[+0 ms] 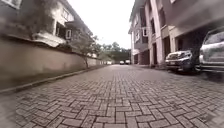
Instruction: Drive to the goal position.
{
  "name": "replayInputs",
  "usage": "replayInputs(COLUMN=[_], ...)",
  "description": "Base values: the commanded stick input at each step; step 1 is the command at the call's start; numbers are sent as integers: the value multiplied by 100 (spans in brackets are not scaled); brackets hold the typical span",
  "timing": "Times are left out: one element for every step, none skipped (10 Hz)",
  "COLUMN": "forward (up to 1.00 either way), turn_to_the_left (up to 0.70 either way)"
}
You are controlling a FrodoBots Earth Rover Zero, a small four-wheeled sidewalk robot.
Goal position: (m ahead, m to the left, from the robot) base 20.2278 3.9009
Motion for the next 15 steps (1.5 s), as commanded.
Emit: replayInputs(forward=[50, 50, 50, 50, 50, 50, 50, 50, 50, 50, 50, 50, 50, 50, 50], turn_to_the_left=[0, 0, 0, 0, 0, 0, 0, 0, 0, 0, 0, 0, 0, 0, 0])
